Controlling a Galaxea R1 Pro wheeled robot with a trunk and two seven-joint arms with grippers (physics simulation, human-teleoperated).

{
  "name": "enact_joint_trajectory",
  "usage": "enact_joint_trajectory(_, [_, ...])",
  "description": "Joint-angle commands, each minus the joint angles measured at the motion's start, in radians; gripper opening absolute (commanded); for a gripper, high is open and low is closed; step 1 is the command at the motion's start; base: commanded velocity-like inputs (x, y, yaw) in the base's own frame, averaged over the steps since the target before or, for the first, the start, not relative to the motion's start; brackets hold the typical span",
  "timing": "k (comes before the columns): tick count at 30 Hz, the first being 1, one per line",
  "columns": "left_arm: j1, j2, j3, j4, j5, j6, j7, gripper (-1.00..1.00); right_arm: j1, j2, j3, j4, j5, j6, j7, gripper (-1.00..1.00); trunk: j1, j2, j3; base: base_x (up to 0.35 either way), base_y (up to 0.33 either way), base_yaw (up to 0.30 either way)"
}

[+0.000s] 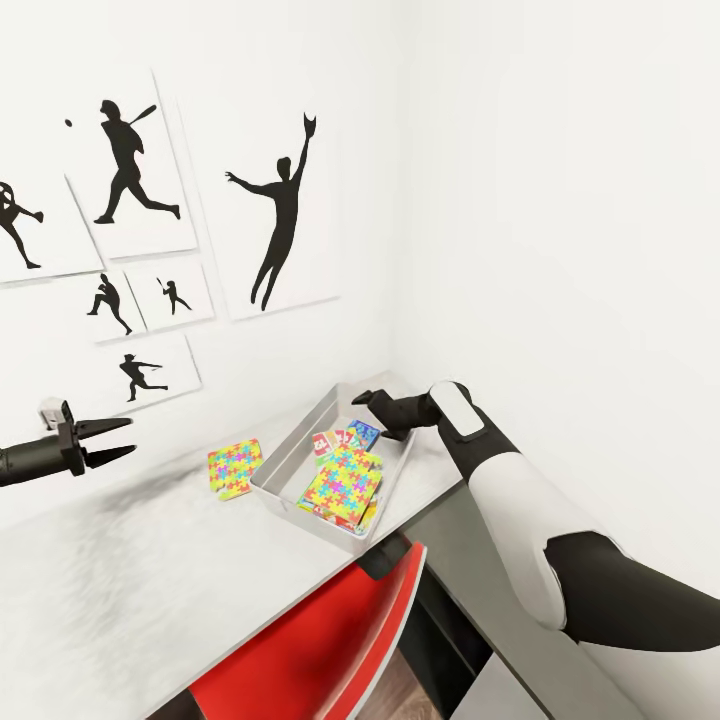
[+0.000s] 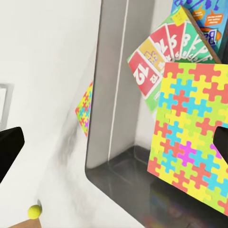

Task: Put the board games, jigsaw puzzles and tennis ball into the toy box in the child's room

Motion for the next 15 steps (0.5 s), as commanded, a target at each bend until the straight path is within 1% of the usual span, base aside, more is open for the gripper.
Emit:
enact_joint_trajectory(1, [-0.001, -0.002, -0.005, 0.000, 0.004, 0.011, -0.004, 1.00, -0.001, 0.000, 0.002, -0.001, -0.010, 0.000, -0.010, 1.00, 0.001, -0.002, -0.002, 0.000, 0.000, 0.000])
enact_joint_trajectory(9, [-0.001, -0.006, -0.005, 0.001, 0.004, 0.010, -0.003, 1.00, 0.000, 0.000, 0.002, -0.001, -0.009, -0.001, -0.009, 1.00, 0.001, -0.002, -0.002, 0.000, 0.009, 0.000])
enact_joint_trajectory(15, [-0.001, -0.007, -0.005, 0.001, 0.005, 0.010, -0.003, 1.00, 0.001, 0.000, 0.002, -0.002, -0.007, -0.002, -0.008, 1.00, 0.001, -0.002, -0.002, 0.000, 0.182, 0.000])
